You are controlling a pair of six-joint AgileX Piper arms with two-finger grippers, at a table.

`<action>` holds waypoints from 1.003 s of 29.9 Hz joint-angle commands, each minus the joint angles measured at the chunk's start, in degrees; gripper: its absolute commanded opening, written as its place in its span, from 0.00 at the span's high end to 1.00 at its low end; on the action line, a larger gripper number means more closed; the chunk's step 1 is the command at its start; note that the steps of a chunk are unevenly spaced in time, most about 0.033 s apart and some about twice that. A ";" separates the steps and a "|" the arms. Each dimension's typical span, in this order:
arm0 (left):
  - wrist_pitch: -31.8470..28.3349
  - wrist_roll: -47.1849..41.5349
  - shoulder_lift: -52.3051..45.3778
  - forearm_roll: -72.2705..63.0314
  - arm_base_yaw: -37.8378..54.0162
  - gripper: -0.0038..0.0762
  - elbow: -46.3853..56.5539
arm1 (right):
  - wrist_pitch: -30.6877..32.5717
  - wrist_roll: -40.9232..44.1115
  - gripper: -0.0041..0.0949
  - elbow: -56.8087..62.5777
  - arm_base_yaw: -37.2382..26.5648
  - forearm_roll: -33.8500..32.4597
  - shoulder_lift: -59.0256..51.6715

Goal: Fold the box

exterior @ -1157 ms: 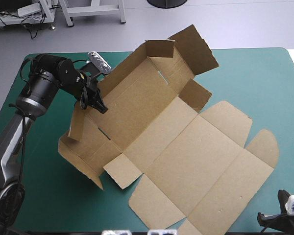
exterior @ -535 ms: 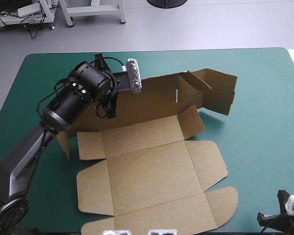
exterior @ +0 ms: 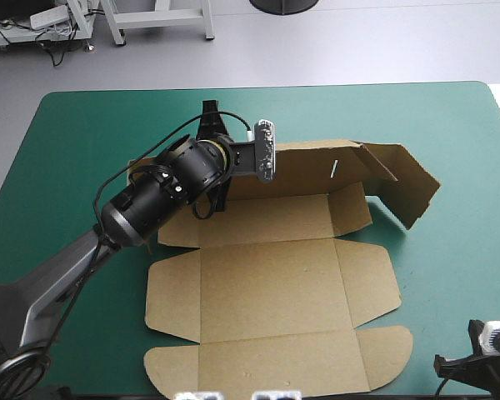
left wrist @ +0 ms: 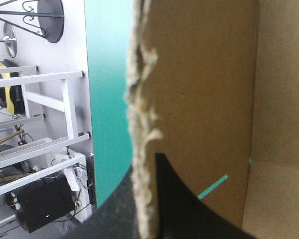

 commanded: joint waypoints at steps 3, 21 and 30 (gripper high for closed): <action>-4.63 -4.17 -2.71 5.56 -0.31 0.96 1.80 | -5.22 -0.17 0.98 -1.92 0.18 2.33 1.50; -10.85 -8.19 -2.71 7.01 -0.31 0.96 4.69 | -13.06 -1.17 0.98 -34.60 0.18 2.07 27.91; -11.94 -14.75 -2.71 17.32 -3.13 0.96 11.16 | -5.92 -8.58 0.98 -65.67 0.18 5.69 57.07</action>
